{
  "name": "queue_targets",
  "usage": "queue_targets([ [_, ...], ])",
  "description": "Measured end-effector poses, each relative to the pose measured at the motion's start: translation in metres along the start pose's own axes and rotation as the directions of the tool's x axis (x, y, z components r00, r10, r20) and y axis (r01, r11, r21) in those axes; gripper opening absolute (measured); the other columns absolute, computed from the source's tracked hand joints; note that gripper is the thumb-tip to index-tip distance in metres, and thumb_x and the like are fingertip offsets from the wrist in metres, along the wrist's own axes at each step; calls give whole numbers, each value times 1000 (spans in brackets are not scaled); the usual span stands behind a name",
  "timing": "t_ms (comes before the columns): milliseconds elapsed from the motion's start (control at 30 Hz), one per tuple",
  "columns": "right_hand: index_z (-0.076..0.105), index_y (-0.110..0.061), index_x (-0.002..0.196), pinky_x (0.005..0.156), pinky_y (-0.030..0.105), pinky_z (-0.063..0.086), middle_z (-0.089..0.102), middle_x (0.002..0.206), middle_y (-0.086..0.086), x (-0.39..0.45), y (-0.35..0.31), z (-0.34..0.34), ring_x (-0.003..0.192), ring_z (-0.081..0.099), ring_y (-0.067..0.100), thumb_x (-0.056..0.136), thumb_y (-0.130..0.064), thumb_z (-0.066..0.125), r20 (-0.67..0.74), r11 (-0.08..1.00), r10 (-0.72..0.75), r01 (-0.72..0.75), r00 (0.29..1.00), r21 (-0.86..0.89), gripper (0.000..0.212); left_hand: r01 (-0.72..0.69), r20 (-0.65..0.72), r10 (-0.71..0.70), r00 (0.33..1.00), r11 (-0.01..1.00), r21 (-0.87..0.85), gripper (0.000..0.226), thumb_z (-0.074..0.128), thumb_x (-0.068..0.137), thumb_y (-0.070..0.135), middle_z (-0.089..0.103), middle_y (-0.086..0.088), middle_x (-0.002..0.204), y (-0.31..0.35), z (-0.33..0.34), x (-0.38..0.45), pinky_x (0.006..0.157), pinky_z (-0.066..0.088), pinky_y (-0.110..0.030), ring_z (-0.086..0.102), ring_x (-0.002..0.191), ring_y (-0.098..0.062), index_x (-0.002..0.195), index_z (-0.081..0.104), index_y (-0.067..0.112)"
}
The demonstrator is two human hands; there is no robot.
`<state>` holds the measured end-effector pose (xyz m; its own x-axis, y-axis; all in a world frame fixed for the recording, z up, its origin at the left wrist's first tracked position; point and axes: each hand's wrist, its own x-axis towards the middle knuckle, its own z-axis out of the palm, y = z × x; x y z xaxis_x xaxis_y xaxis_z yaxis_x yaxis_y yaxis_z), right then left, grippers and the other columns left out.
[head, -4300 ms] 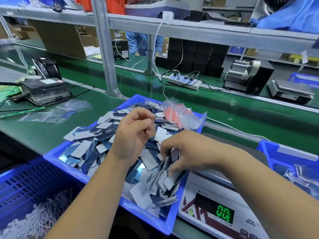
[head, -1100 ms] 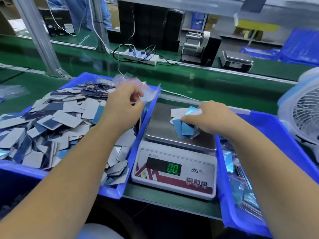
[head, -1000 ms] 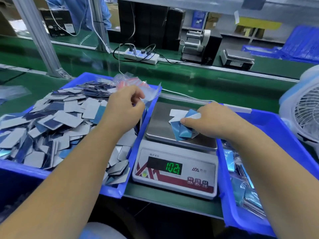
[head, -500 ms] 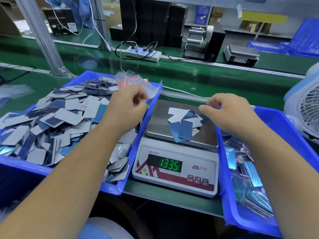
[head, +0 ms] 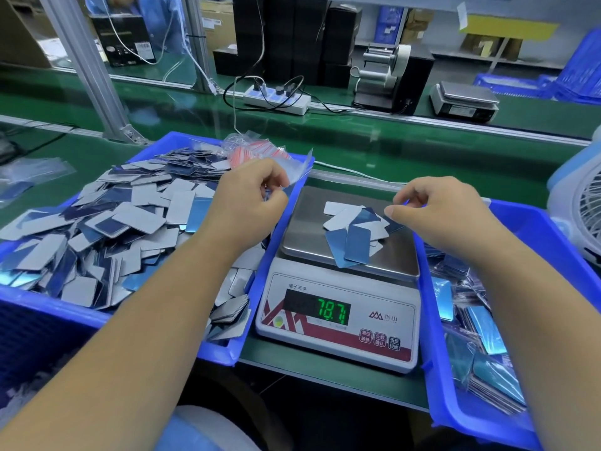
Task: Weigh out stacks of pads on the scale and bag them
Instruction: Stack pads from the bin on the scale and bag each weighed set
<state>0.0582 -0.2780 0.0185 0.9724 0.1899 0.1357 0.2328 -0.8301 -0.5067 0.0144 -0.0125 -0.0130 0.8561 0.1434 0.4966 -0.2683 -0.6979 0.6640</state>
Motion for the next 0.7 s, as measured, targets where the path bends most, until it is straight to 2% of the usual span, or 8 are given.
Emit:
queue_targets([
  [333,68,-30,79,57,25,39,64,75,-10,-1,-3,-3,69,56,6,83,-39,73,39,999,0,-2,999,45,11,21,44,-20,999,1000,-20,19,55,83,0,51,15,70,9,1,0,60,36,-8,45,62,3,86,66,15],
  [400,69,-30,80,56,24,40,66,75,-10,0,-6,-6,66,56,3,82,-39,74,53,999,-14,12,998,43,11,63,105,-63,992,998,0,18,55,86,5,53,15,71,15,1,4,59,37,-10,45,60,4,90,65,20],
  [467,69,-31,81,54,23,40,67,76,-12,4,-9,-11,58,55,-2,80,-40,76,77,998,-37,34,996,50,11,106,217,-110,970,994,31,18,56,89,14,59,15,82,23,0,12,61,41,-18,48,61,1,98,63,27],
  [533,70,-33,86,58,22,42,67,81,-15,10,-11,-19,65,57,-3,77,-43,78,124,998,-57,54,991,34,16,76,386,-112,916,991,107,27,62,90,27,60,13,108,32,-3,22,67,42,-23,51,73,0,116,59,32],
  [600,69,-37,96,65,19,43,66,92,-19,17,-12,-27,79,59,-5,73,-48,80,206,998,-60,65,977,-18,28,-15,579,-118,807,975,220,62,68,86,51,48,12,138,41,-5,32,86,42,-27,53,105,-5,141,44,37],
  [667,67,-38,103,68,18,44,65,99,-20,23,-14,-30,82,60,-5,68,-54,82,297,998,-43,53,954,-27,41,-96,709,-140,691,955,281,97,69,75,71,31,10,155,50,-1,42,109,36,-38,35,139,-14,154,24,36],
  [700,67,-37,105,67,19,45,66,100,-18,25,-15,-28,80,62,-3,65,-56,82,339,998,-37,48,940,-26,46,-126,746,-154,648,944,304,108,68,71,76,24,9,159,54,3,45,116,30,-42,25,145,-16,157,19,34],
])
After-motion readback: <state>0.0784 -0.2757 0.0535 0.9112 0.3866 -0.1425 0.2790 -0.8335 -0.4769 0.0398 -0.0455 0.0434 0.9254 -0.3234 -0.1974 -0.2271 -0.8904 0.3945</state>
